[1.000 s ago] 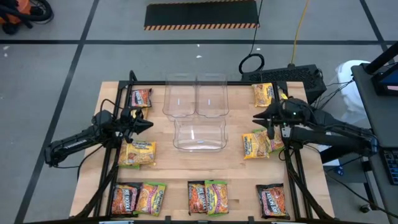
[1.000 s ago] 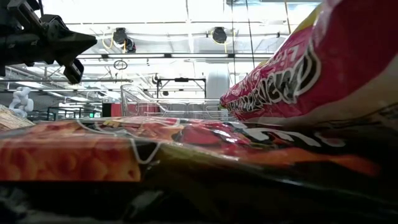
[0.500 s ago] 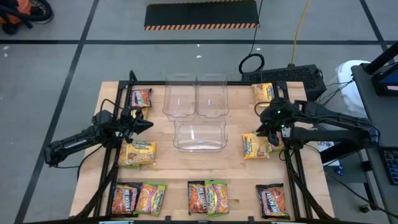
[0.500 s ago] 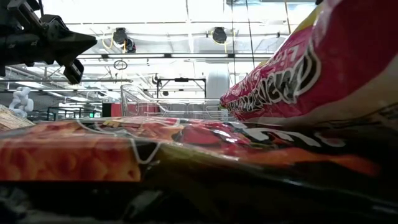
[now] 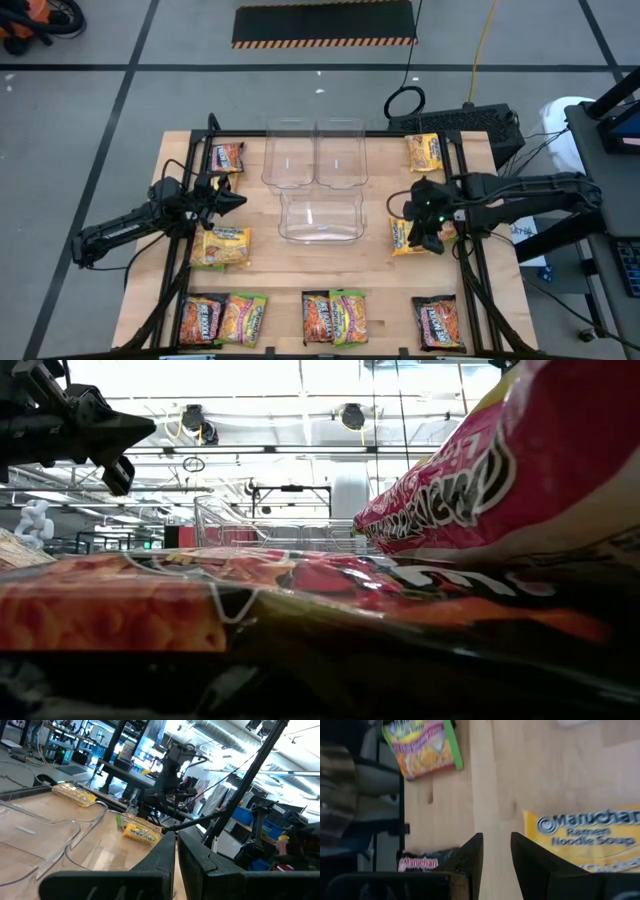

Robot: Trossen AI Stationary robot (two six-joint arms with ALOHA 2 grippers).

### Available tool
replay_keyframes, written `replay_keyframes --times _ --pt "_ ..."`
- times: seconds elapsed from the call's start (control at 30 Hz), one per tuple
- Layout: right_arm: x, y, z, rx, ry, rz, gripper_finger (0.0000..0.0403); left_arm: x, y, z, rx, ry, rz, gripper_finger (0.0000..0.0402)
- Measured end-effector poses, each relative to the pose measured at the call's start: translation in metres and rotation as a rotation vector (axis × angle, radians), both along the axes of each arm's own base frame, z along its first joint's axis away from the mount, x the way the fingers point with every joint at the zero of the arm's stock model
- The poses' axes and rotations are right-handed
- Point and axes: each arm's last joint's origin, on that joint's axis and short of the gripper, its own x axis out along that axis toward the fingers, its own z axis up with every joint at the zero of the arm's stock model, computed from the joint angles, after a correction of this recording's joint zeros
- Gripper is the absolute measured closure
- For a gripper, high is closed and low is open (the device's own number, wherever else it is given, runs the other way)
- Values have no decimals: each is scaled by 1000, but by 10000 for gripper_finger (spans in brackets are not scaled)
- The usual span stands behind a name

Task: Sort Maruchan noodles
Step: Put the yellow noodle pack into the bottom transparent bin

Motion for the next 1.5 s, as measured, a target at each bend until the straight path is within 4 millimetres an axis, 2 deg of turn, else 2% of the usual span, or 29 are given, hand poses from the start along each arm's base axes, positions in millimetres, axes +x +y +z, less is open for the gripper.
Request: replay_keyframes --times 0.27,0.47,0.57,0.7,1.23,1.5 --pt "0 17 -10 -15 132 69 310 0 0 0 0 0 0 376" --pt "-10 17 -17 -164 284 -27 310 0 0 0 0 -1 0 376" --pt "-13 17 -18 -185 332 -90 310 0 0 0 0 -1 0 376" --pt "-13 21 -18 -157 365 -148 310 0 0 0 0 -1 0 376" --pt "-27 36 -20 -178 494 -149 310 0 0 0 0 -1 0 376" --pt "-28 41 -21 -311 433 -111 310 0 0 0 32 -2 4 376"
